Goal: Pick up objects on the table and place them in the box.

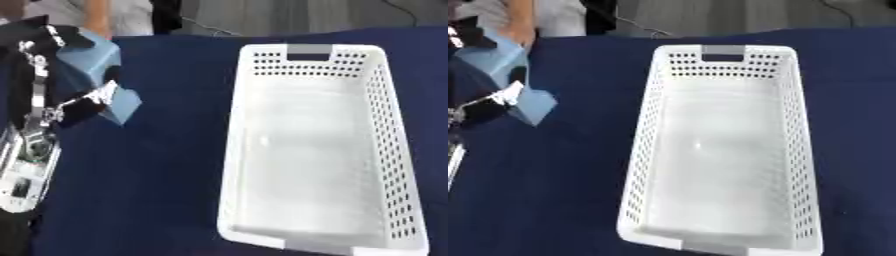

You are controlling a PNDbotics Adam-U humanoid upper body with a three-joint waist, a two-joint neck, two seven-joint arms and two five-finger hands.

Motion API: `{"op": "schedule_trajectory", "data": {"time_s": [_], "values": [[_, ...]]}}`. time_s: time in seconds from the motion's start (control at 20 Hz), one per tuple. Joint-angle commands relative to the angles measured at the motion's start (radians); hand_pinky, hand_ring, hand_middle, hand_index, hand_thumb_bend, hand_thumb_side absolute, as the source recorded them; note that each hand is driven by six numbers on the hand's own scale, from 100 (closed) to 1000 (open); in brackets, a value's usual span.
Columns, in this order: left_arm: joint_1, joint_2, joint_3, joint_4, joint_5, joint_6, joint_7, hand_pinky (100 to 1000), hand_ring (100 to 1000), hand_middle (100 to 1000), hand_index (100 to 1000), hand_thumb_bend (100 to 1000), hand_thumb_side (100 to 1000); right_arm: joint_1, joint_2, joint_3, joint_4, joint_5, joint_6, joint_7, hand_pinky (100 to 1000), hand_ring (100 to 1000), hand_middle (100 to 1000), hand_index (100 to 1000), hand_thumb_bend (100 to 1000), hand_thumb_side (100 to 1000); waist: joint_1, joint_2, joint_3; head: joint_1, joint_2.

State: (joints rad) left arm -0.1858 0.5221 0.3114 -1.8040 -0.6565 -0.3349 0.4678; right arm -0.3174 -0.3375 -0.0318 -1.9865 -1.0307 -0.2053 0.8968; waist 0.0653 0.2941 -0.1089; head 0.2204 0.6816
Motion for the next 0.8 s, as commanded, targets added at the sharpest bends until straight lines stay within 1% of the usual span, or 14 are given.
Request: {"op": "schedule_trajectory", "data": {"time_s": [0.05,0.1,0.15,0.35,0.45,0.55,0.65,0.8], "values": [[-0.023,0.072,0.011,-0.007,-0.007,0.009,0.019,100,100,100,100,426,100,-0.006,-0.021,-0.004,-0.013,-0.006,-0.004,0.01,805,739,787,883,100,801,0.001,-0.025,-0.001,-0.001,0.005],[-0.031,0.086,0.01,-0.001,-0.008,0.011,0.02,100,100,100,100,514,100,-0.005,-0.021,-0.004,-0.013,-0.007,-0.003,0.01,806,739,788,883,100,804,0.001,-0.026,-0.001,-0.001,0.005],[-0.037,0.096,0.009,0.004,-0.009,0.011,0.021,100,100,100,100,448,100,-0.005,-0.021,-0.003,-0.013,-0.007,-0.003,0.01,805,739,787,883,100,801,0.002,-0.026,-0.001,-0.001,0.004],[-0.057,0.123,0.009,0.022,-0.009,0.012,0.027,100,100,100,100,472,100,-0.004,-0.022,-0.003,-0.013,-0.009,-0.001,0.01,806,740,787,884,100,801,0.003,-0.029,-0.004,0.001,0.003],[-0.071,0.132,0.006,0.028,-0.005,0.011,0.03,100,100,100,100,467,100,-0.003,-0.022,-0.003,-0.013,-0.008,0.0,0.01,806,740,787,884,100,800,0.003,-0.031,-0.004,0.001,0.004],[-0.095,0.137,-0.002,0.032,0.004,0.019,0.03,100,100,100,100,428,100,-0.001,-0.022,-0.002,-0.013,-0.008,0.001,0.01,805,740,787,883,100,799,0.003,-0.033,-0.004,0.003,0.004],[-0.13,0.13,-0.024,0.023,0.035,0.012,0.024,100,100,100,100,373,100,0.0,-0.021,-0.001,-0.013,-0.01,0.003,0.01,805,740,787,882,100,801,0.002,-0.036,-0.005,0.006,0.004],[-0.19,0.103,-0.051,0.002,0.091,0.004,0.003,100,100,100,100,310,100,0.0,-0.019,0.0,-0.013,-0.015,0.006,0.01,805,740,787,881,100,801,-0.001,-0.041,-0.008,0.01,0.004]]}}
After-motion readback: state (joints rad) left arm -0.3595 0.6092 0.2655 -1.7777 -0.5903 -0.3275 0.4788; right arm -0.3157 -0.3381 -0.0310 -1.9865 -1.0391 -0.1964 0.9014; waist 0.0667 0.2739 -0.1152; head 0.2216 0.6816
